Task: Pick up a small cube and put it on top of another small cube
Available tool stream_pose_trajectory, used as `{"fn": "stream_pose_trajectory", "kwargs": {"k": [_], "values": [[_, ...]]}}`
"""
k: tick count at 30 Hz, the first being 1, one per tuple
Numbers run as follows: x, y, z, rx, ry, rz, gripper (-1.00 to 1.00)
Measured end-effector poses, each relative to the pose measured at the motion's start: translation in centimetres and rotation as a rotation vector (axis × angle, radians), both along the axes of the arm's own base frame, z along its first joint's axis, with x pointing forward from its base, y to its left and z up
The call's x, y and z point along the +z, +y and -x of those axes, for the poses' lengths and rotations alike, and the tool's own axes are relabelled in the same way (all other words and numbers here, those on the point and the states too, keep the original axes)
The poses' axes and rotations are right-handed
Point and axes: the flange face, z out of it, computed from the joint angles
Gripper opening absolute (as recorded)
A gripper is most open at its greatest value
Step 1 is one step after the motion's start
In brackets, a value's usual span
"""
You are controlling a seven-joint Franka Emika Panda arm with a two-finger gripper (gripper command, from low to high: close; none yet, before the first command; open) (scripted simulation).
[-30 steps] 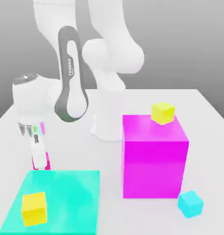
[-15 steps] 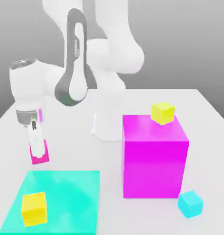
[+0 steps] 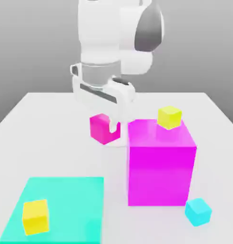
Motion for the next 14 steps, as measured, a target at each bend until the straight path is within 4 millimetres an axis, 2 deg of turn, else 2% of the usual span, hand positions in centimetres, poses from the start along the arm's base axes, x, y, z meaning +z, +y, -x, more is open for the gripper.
{"fn": "stream_pose_trajectory", "kwargs": {"k": [3,6,7,8,11,12,14], "values": [[3.0,5.5,2.3,0.088,0.003,0.003,-1.0],[5.6,10.6,5.8,0.178,0.006,0.011,-1.0],[5.7,11.7,6.7,0.199,0.007,0.013,-1.0],[5.0,12.3,7.2,0.211,0.008,0.014,-1.0],[1.2,12.7,7.6,0.22,0.009,0.015,-1.0],[0.5,12.7,7.7,0.22,0.008,0.015,1.0],[0.5,12.7,7.7,0.22,0.008,0.015,1.0]]}}
